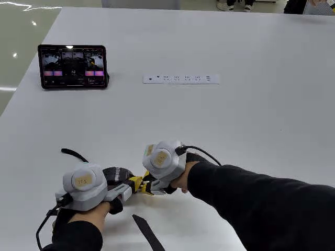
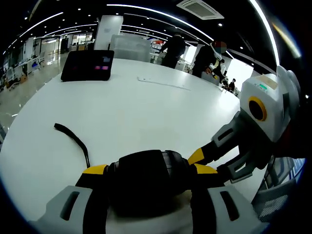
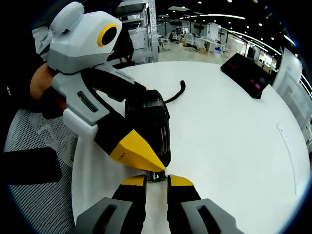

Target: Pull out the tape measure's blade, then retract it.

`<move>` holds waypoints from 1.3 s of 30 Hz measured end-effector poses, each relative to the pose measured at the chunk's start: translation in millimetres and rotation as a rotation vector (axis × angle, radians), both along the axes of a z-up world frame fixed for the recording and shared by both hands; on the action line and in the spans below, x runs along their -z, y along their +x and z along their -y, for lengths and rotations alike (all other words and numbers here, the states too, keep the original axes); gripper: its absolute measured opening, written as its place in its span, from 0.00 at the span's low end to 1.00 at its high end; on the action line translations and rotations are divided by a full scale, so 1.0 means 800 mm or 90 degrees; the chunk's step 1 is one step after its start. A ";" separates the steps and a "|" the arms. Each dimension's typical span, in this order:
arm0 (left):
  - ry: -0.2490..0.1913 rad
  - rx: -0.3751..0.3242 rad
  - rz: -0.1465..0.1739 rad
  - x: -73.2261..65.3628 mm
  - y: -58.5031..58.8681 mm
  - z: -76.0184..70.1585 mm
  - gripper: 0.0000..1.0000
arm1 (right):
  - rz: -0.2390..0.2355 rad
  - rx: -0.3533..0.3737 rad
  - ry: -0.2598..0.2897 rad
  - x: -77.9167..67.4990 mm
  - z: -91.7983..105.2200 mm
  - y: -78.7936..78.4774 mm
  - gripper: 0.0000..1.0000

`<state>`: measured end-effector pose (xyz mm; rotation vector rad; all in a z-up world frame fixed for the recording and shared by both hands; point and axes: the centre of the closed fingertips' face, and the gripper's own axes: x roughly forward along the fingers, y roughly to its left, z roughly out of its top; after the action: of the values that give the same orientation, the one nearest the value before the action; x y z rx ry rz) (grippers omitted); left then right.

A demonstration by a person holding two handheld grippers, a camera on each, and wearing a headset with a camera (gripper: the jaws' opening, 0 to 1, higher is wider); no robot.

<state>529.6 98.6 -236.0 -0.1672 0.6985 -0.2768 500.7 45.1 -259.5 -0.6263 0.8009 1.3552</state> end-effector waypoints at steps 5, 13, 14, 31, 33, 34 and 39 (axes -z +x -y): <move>-0.003 0.007 -0.004 -0.003 -0.002 -0.006 0.66 | 0.008 0.011 0.008 -0.005 0.012 -0.004 0.14; -0.002 0.046 -0.006 -0.004 -0.011 -0.016 0.69 | 0.014 0.049 0.015 -0.011 0.043 -0.008 0.19; -0.001 0.052 -0.005 -0.005 -0.012 -0.017 0.71 | 0.016 0.057 0.023 -0.014 0.046 -0.008 0.19; 0.040 0.241 0.034 -0.039 -0.040 -0.033 0.85 | 0.048 0.199 0.110 -0.057 0.142 -0.007 0.25; 0.036 0.250 0.034 -0.041 -0.043 -0.038 0.89 | 0.050 0.208 0.113 -0.061 0.155 -0.011 0.28; 0.035 0.249 0.033 -0.041 -0.044 -0.040 0.92 | 0.053 0.208 0.112 -0.062 0.159 -0.013 0.28; 0.026 0.269 0.042 -0.048 -0.052 -0.058 0.99 | 0.058 0.234 0.107 -0.067 0.192 -0.020 0.32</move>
<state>487.7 145.1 -197.9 0.0304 0.6701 -0.6681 484.4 -108.5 -206.3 -0.3828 0.6813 1.0370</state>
